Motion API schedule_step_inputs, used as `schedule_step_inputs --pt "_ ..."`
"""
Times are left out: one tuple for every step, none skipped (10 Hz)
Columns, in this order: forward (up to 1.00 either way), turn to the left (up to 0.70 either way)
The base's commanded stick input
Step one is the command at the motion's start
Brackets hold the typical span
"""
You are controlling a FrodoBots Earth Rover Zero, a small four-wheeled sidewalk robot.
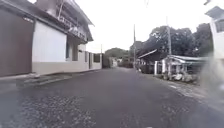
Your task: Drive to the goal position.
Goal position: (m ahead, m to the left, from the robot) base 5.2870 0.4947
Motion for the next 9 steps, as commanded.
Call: schedule_step_inputs --pt "0.50 0.00" --pt "0.50 0.00" --pt "0.50 0.00" --pt "0.50 0.00" --pt "0.50 0.00" --pt "0.50 0.00" --pt "0.50 0.00" --pt "0.50 0.00" --pt "0.50 0.00"
